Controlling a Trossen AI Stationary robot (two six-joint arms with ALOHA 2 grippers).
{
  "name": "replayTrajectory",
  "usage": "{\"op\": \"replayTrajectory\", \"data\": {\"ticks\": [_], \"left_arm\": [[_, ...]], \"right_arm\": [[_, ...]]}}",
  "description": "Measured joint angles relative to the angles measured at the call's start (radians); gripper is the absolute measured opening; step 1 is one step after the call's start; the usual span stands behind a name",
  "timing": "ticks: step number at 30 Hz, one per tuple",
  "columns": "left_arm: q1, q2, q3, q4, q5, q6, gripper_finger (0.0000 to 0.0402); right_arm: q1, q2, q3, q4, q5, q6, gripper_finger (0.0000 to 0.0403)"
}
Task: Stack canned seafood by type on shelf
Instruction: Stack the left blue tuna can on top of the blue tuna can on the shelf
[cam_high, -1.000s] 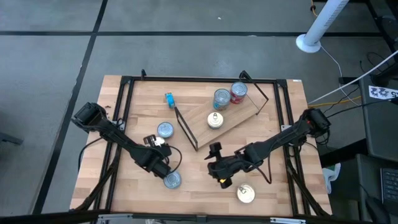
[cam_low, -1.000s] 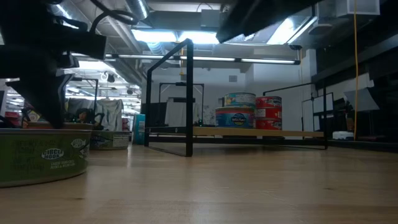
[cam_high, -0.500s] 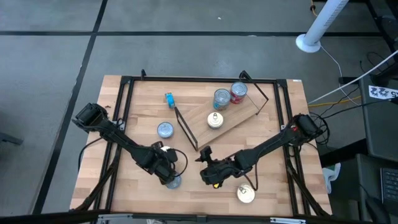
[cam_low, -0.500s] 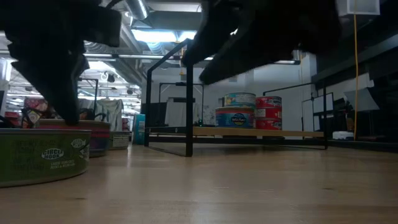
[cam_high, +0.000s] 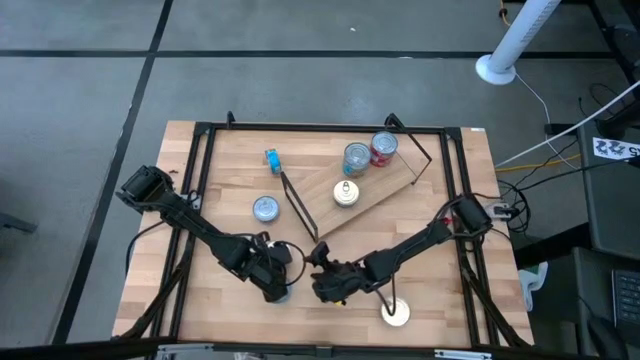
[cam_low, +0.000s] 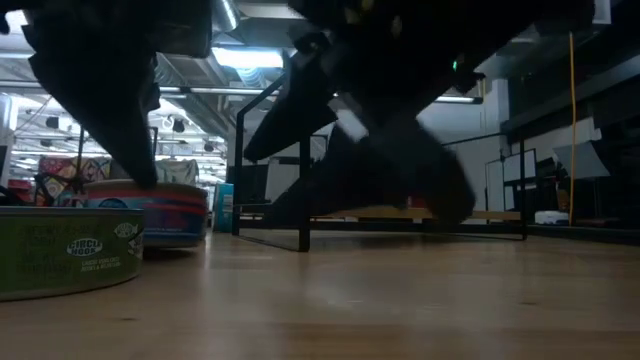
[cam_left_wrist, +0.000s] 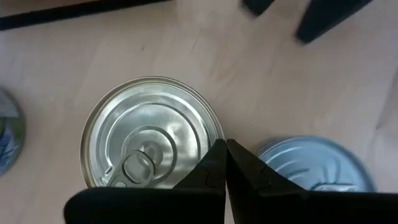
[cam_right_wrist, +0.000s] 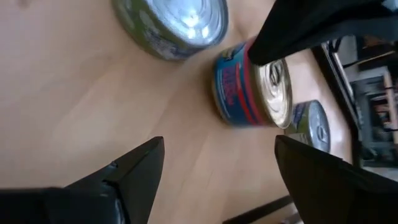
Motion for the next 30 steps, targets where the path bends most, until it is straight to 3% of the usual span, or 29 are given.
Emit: {"op": "replayTrajectory", "data": {"ticks": [7,14,26,30], "left_arm": [[0.02,0.0,0.0,0.062,-0.001,0.007,0.0],[0.051,-0.002,0.0,0.121,0.013,0.02,0.0],[0.081,-0.002,0.001,0.274,0.06,0.051,0.0],[0.081,-0.002,0.002,0.289,0.086,0.054,0.0]], "right_arm": [[0.0,0.045,0.001,0.095,0.031,-0.041,0.0305],[0.0,0.093,0.001,0.172,0.13,-0.111,0.0305],[-0.003,0.095,0.001,0.187,0.182,-0.11,0.0305],[-0.003,0.095,0.001,0.186,0.19,-0.11,0.0284]]}}
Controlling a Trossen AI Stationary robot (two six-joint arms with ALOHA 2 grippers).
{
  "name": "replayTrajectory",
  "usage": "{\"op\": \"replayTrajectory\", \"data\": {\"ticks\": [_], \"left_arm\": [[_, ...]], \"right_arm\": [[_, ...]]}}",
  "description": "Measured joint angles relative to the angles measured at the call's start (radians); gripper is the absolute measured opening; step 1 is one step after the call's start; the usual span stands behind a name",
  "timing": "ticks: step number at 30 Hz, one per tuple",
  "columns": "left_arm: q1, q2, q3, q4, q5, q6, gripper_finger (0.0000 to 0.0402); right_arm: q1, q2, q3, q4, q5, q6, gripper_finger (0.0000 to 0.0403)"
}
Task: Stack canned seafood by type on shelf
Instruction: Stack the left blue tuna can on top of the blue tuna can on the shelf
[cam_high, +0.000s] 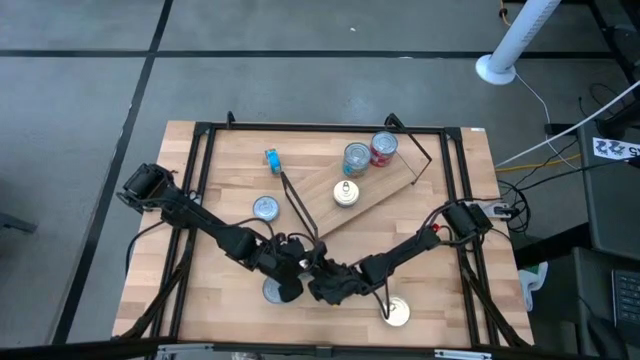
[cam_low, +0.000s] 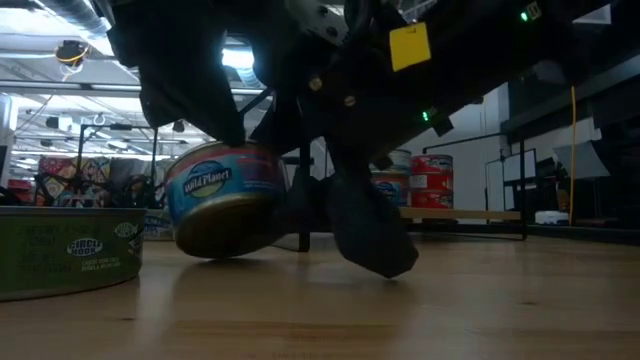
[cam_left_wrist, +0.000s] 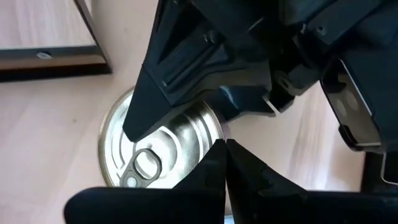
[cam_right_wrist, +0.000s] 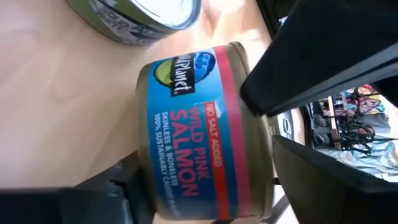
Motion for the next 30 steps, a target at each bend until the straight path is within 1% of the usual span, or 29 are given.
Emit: {"op": "replayTrajectory", "data": {"ticks": [2,7,8,11,14,19,22,25,30], "left_arm": [[0.0,0.0,0.0,-0.001,0.013,-0.002,0.0],[-0.002,-0.003,0.001,-0.001,0.021,-0.007,0.0],[-0.001,-0.004,0.001,0.0,0.022,-0.013,0.0],[-0.001,-0.003,0.002,0.005,0.023,-0.02,0.001],[-0.001,-0.003,0.002,0.024,0.044,-0.045,0.0039],[-0.002,-0.002,0.002,0.053,0.136,-0.049,0.0103],[0.0,-0.001,0.001,0.05,0.223,-0.026,0.0127],[-0.003,-0.001,0.001,0.05,0.246,-0.033,0.0135],[-0.014,-0.001,0.0,0.049,0.247,-0.033,0.0128]], "right_arm": [[0.003,0.0,0.0,-0.001,-0.001,0.0,0.0261],[0.006,0.0,0.0,-0.007,-0.008,-0.004,0.019],[0.007,0.0,0.0,-0.01,-0.008,-0.003,0.0182],[0.011,0.0,0.0,-0.018,-0.007,-0.002,0.0182],[0.024,0.0,0.0,-0.024,-0.009,-0.001,0.0182],[0.058,-0.001,0.004,-0.051,0.017,0.002,0.0197],[0.084,-0.001,0.026,-0.119,0.047,0.002,0.0194],[0.11,-0.001,0.047,-0.178,0.085,0.002,0.0183],[0.154,-0.009,0.08,-0.3,0.158,0.009,0.0185]]}}
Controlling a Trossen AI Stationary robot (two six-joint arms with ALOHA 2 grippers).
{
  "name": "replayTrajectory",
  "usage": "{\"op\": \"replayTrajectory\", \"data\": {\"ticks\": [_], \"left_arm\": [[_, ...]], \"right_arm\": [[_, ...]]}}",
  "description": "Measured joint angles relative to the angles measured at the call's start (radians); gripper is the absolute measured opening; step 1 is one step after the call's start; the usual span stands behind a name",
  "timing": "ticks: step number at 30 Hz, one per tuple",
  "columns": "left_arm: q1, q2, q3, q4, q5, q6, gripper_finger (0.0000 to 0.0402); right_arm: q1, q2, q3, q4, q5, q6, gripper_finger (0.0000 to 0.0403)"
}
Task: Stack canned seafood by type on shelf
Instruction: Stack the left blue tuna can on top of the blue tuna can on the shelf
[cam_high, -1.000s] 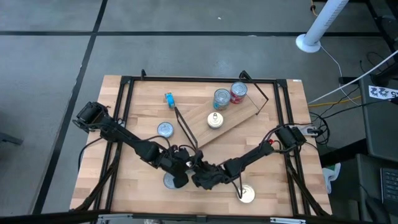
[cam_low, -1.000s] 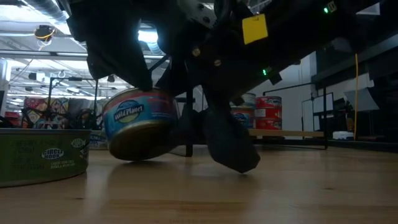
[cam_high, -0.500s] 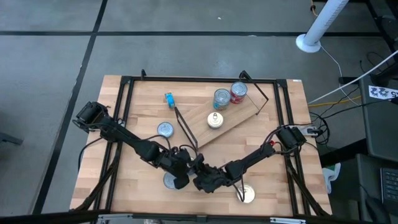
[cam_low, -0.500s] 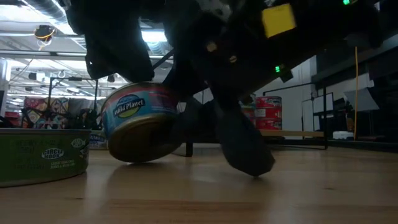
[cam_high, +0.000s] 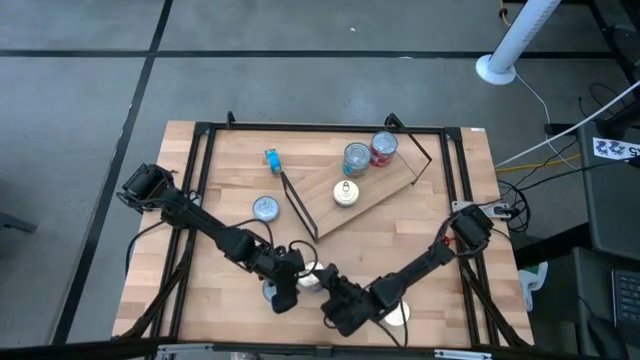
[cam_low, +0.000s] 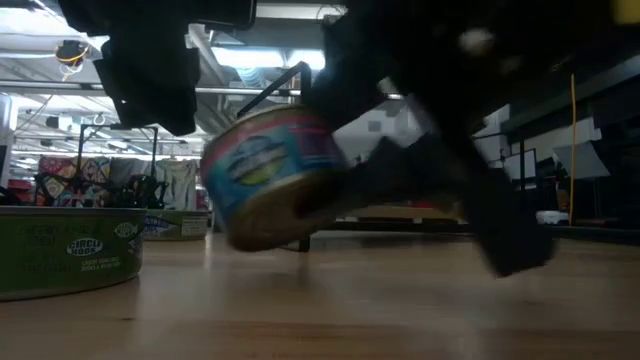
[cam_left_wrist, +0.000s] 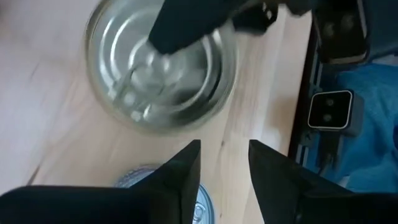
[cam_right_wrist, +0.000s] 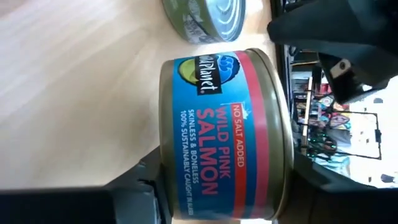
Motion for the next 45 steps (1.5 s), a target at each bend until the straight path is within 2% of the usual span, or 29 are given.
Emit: {"op": "replayTrajectory", "data": {"ticks": [4,11,16,21,25,33,39,45], "left_arm": [[-0.006,0.0,0.0,0.0,0.0,-0.009,0.0119],[-0.005,0.0,0.0,0.0,-0.003,-0.022,0.0111],[-0.005,0.0,0.0,0.0,-0.005,-0.022,0.0111],[-0.005,0.0,0.0,0.001,-0.016,-0.018,0.0111],[-0.005,0.0,0.0,0.001,-0.027,0.014,0.0111],[-0.005,0.001,0.0,0.001,-0.047,0.036,0.0111],[-0.005,0.001,0.0,0.0,-0.048,0.073,0.0111],[-0.005,0.001,0.0,-0.001,-0.048,0.096,0.0111]], "right_arm": [[0.026,-0.053,0.003,-0.113,0.001,0.097,0.0197],[0.066,-0.181,0.005,-0.406,0.046,0.327,0.0184],[0.075,-0.256,0.005,-0.678,0.155,0.535,0.0197],[0.049,-0.303,0.005,-0.979,0.244,0.774,0.0196],[-0.012,-0.303,0.004,-1.125,0.277,0.882,0.0185],[-0.191,-0.303,-0.007,-1.121,0.273,0.877,0.0204],[-0.299,-0.303,-0.008,-1.033,0.198,0.757,0.0185],[-0.351,-0.303,-0.008,-0.918,0.121,0.614,0.0206]]}}
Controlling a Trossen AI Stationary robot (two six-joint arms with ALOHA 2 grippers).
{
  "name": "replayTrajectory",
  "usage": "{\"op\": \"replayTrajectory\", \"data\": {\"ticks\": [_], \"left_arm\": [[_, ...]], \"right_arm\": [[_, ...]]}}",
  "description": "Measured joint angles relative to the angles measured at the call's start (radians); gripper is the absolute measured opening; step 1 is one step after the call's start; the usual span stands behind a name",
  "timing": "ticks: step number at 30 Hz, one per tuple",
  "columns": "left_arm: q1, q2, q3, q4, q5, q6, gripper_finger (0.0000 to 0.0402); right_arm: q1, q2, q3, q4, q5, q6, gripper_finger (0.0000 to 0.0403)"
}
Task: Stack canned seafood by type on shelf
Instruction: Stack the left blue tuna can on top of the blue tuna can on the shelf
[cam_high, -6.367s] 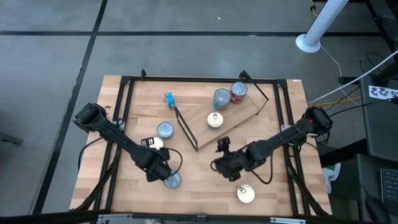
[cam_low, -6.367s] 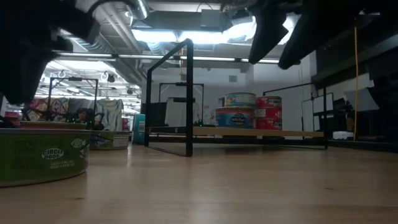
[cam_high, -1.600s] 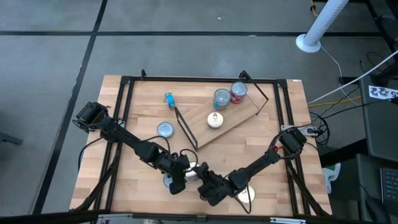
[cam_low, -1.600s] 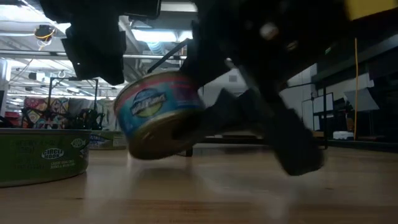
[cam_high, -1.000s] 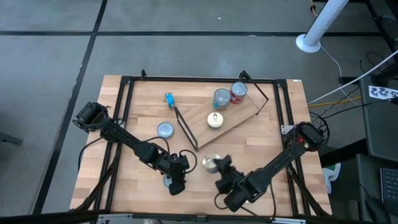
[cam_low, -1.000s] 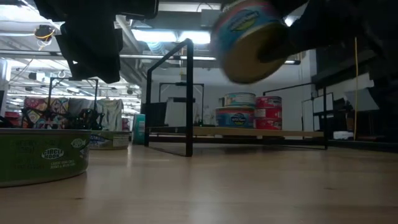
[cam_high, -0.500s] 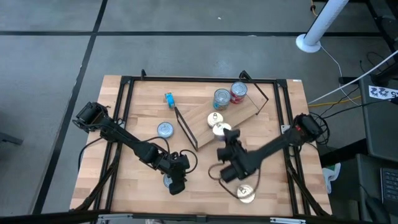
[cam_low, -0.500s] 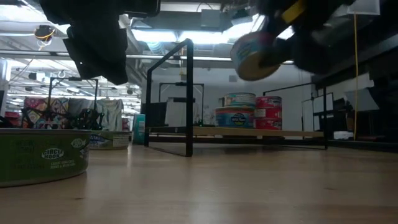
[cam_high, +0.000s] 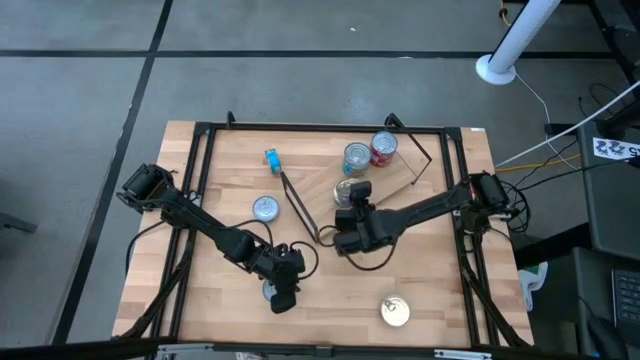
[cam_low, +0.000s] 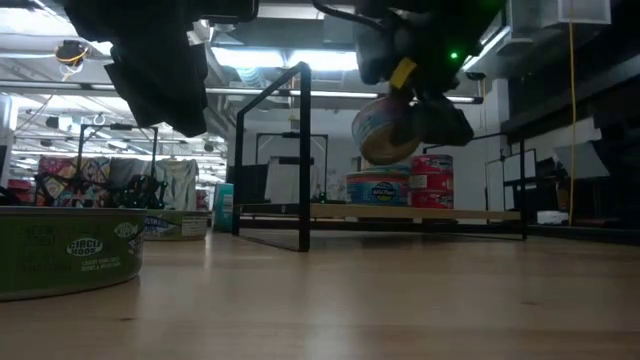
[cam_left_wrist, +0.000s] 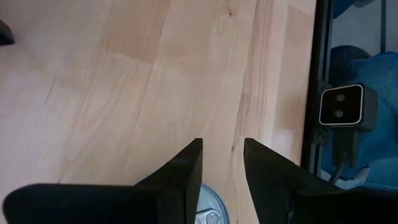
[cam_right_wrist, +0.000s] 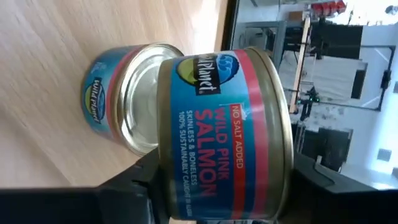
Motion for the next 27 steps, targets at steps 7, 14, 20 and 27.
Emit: {"op": "replayTrajectory", "data": {"ticks": [7,14,20,27], "left_arm": [[0.0,0.0,0.0,0.0,0.0,0.0,0.0111],[0.0,0.0,0.0,0.0,0.0,0.001,0.0111],[0.0,0.0,0.0,0.0,0.0,0.001,0.0111],[0.0,0.0,0.0,0.0,0.0,0.001,0.0111]], "right_arm": [[-0.044,0.001,0.0,0.027,-0.093,-0.075,0.0191],[-0.083,0.001,0.0,0.028,-0.109,-0.075,0.0206],[-0.097,0.001,0.0,0.028,-0.181,-0.076,0.0216],[-0.095,0.001,0.0,0.028,-0.201,-0.075,0.0218]]}}
